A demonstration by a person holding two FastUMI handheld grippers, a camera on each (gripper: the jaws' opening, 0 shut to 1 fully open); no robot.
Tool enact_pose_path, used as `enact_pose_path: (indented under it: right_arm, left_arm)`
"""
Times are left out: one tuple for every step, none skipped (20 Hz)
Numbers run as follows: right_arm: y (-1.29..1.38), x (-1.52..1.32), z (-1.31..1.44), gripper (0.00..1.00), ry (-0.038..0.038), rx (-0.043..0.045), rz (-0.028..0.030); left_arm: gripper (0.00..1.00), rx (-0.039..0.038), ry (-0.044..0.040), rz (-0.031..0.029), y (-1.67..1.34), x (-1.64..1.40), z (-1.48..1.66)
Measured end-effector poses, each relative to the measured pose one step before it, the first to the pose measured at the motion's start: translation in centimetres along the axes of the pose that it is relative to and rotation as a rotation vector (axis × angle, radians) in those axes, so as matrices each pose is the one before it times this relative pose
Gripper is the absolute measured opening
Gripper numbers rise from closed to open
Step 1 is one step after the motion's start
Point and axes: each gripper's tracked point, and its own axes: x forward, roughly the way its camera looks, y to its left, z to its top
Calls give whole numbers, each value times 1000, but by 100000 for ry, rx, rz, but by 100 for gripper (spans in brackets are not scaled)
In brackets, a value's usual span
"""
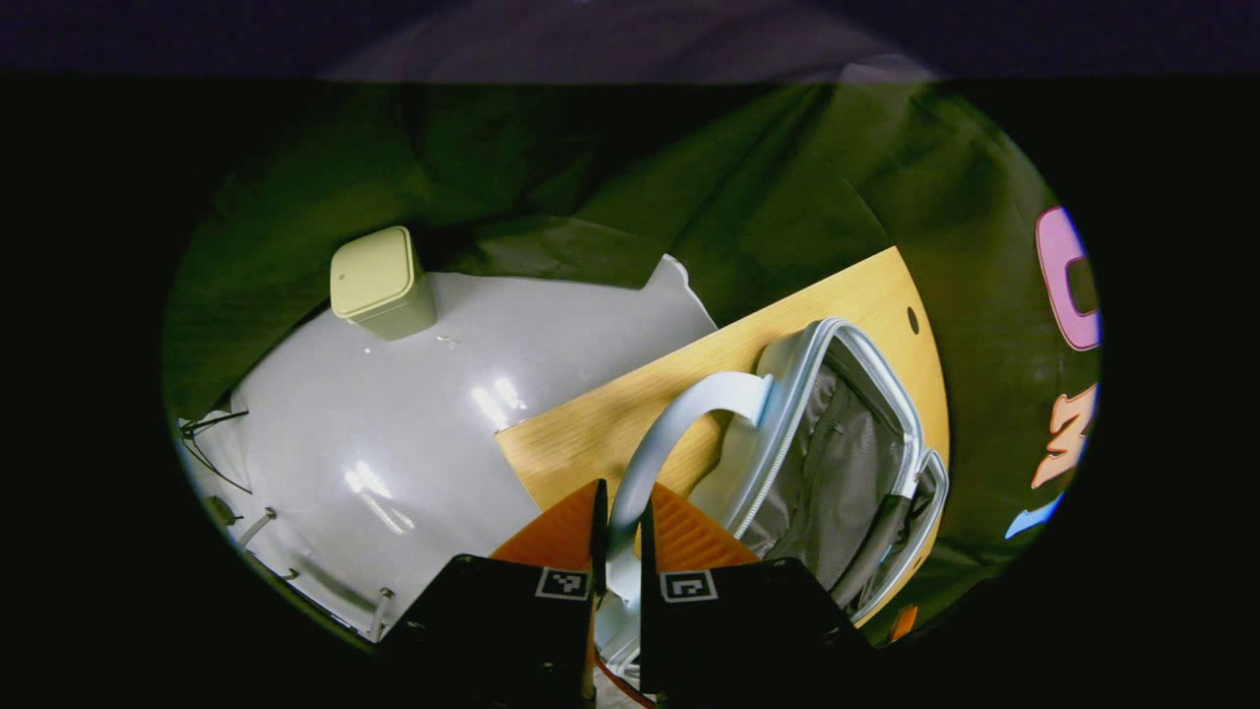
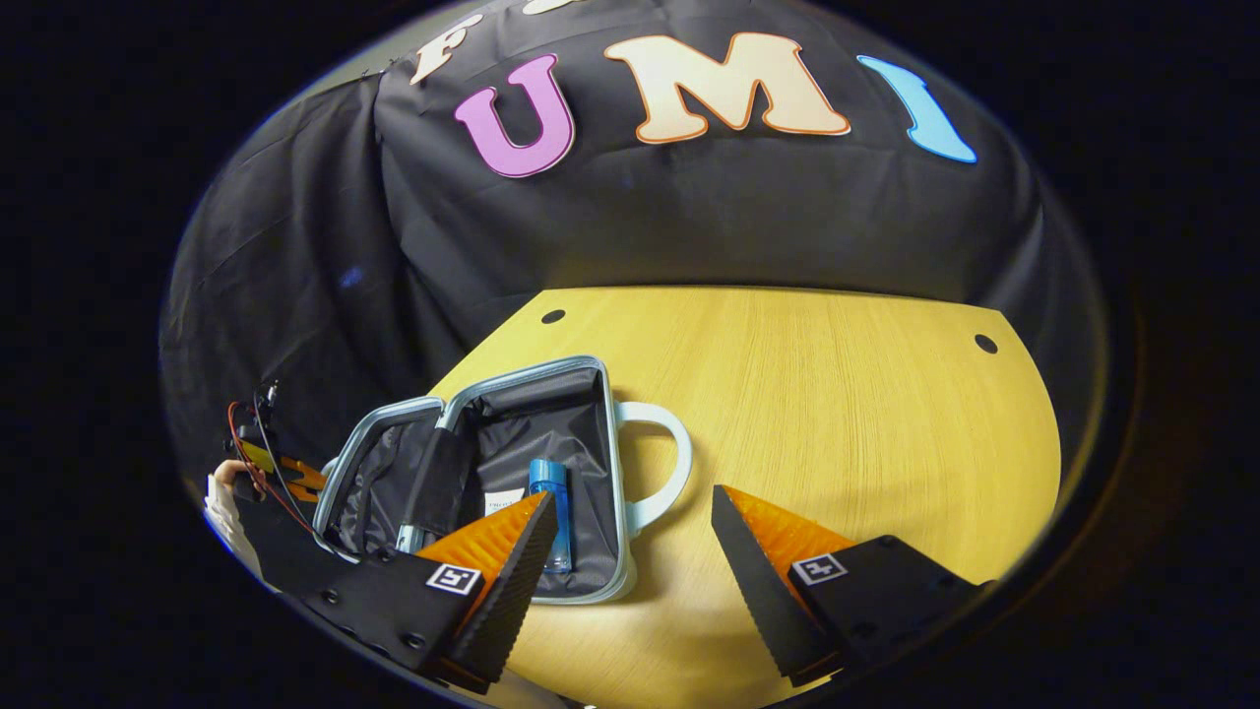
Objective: First open the suitcase, pack the skin care products into it, and then close the suitcase.
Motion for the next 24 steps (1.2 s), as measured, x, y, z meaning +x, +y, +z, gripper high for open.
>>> enact_pose_path:
  right_arm:
    - [-3, -36, 64, 98, -195, -340, 125]
    - [88, 25, 131, 98, -596, -245, 221]
    - [10, -84, 65, 98, -506, 52, 270]
    - [-18, -119, 98, 98, -423, 34, 90]
    - [-168, -79, 207, 98, -509, 65, -92]
    - [-54, -183, 122, 98, -414, 218, 64]
    - [-172, -166, 74, 98, -332, 407, 7]
    - [-138, -177, 69, 98, -430, 495, 36]
    - [-411, -327, 136, 98, -514, 563, 69]
    - [-324, -230, 87, 98, -266, 574, 100]
    - [-477, -95, -82, 98, -165, 554, 11]
    - [-255, -157, -142, 98, -159, 523, 47]
    - [-183, -54, -71, 98, -467, 338, -4]
    - [-303, -210, 98, 98, -606, 443, -102]
    - [-246, -191, -94, 98, -400, 647, 135]
    - [-309, -275, -64, 98, -519, 775, 16]
    - [-314, -295, 57, 98, -427, 888, 54]
    - [-353, -262, -134, 98, -51, 603, -218]
    - [-399, -451, -5, 98, -568, -385, -586]
    - [-364, -435, 188, 99, -974, -841, -527]
    - [-266, -443, 126, 98, -771, -792, -98]
    - [-75, -307, 162, 98, -694, -517, 214]
    - [-104, -326, 168, 98, -413, -325, 328]
    - [-178, -224, 146, 98, -499, -411, 80]
  left_arm:
    - [11, -824, -371, -1957, -453, -416, 3]
    - [10, -722, -832, -1538, -359, -382, 139]
    - [9, -335, -1270, -904, -343, -570, 74]
    - [8, 709, -1660, 3, -504, -877, 118]
    - [9, 999, -1272, 192, -451, -889, 39]
    - [9, 1218, -1034, -186, -750, -757, -2]
    - [8, 1414, -1582, -678, -751, -1018, 199]
    - [8, 1617, -2145, -1172, -983, -1092, 373]
    - [8, 861, -2013, -1606, -968, -959, 335]
    - [8, 480, -1710, -1898, -1049, -1067, 193]
    - [7, 297, -1773, -1619, -1046, -1023, 270]
    - [7, 550, -1831, -1665, -1167, -934, 284]
    - [7, 837, -1619, -1582, -1086, -973, 168]
    - [7, 1066, -1365, -1264, -1217, -700, 33]
    - [8, 1509, -1001, -1175, -1217, -756, -49]
    - [8, 1823, -844, -968, -1180, -803, -201]
    - [8, 1804, -1250, -937, -1395, -671, -16]
    - [8, 1886, -1595, -1939, -1648, -291, 36]
    - [8, 1572, -888, -1832, -1618, -517, -18]
    - [8, 2020, -958, -1996, -1627, -533, -155]
    - [8, 2494, -644, -1760, -1519, -293, -118]
    - [8, 2740, -386, -1187, -1554, 15, -174]
    - [8, 2668, -209, -776, -1346, -220, -204]
    - [9, 2682, -119, -28, -852, 139, 88]
